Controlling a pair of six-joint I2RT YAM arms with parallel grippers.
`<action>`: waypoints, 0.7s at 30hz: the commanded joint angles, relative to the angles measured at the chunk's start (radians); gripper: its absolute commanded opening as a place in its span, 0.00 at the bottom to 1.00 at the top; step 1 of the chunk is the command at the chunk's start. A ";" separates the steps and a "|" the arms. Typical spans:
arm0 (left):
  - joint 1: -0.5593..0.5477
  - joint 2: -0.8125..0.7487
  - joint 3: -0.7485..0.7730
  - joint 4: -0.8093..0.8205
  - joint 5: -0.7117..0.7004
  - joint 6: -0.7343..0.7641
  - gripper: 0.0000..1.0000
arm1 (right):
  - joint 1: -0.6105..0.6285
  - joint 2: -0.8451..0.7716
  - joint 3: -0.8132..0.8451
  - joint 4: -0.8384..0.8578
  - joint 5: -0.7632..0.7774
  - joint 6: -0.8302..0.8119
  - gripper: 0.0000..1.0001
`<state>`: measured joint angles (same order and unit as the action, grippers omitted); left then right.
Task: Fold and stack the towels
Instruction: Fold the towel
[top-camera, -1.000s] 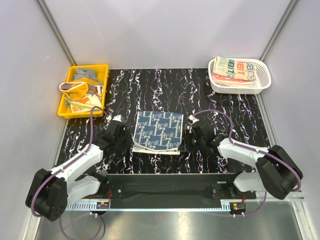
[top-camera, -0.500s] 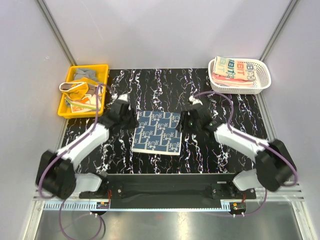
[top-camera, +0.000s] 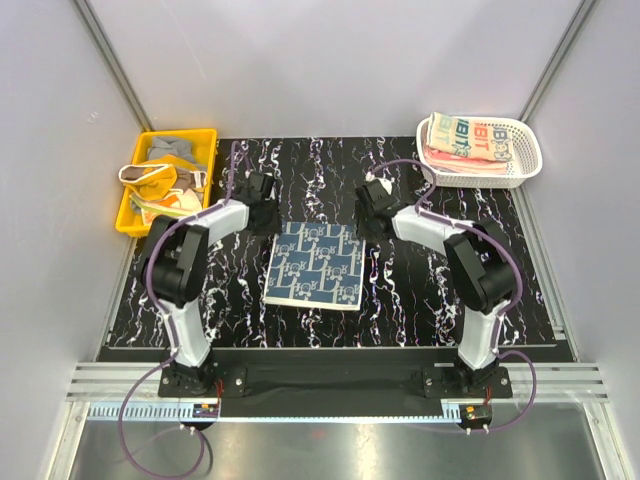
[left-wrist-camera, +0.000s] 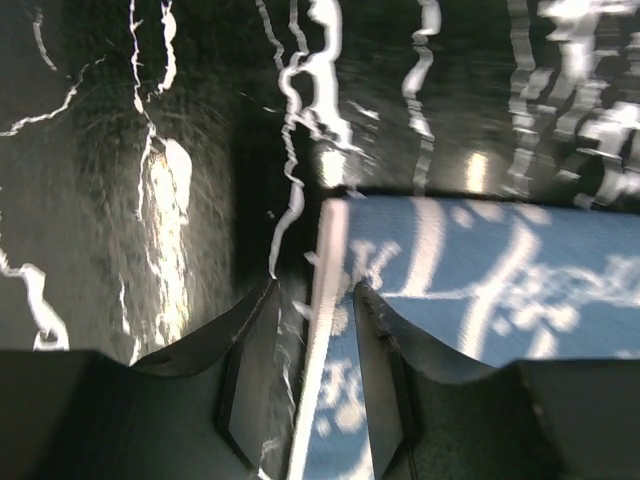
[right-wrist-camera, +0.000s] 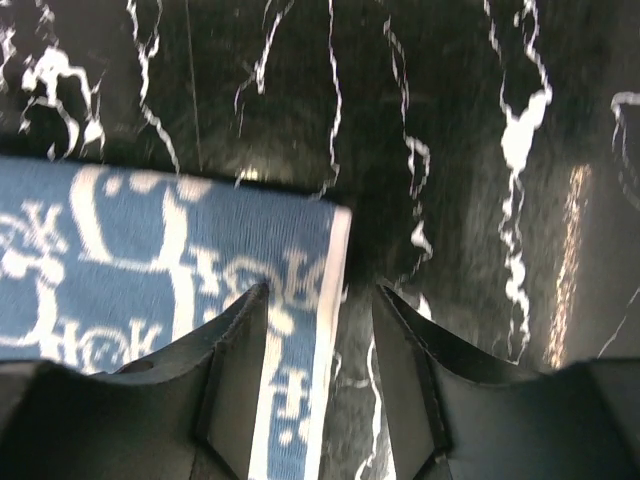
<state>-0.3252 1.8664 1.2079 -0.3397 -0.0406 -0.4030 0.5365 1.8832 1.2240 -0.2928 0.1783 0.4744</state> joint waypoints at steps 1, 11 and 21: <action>0.009 0.054 0.071 0.018 -0.001 0.026 0.41 | -0.006 0.049 0.091 -0.043 0.072 -0.040 0.52; 0.017 0.105 0.097 0.044 -0.004 -0.023 0.41 | -0.035 0.166 0.203 -0.072 0.092 -0.085 0.48; 0.018 0.116 0.102 0.088 0.033 -0.045 0.45 | -0.067 0.226 0.261 -0.040 0.009 -0.114 0.41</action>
<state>-0.3122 1.9728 1.3018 -0.3054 -0.0338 -0.4301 0.4850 2.0842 1.4513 -0.3511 0.2146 0.3904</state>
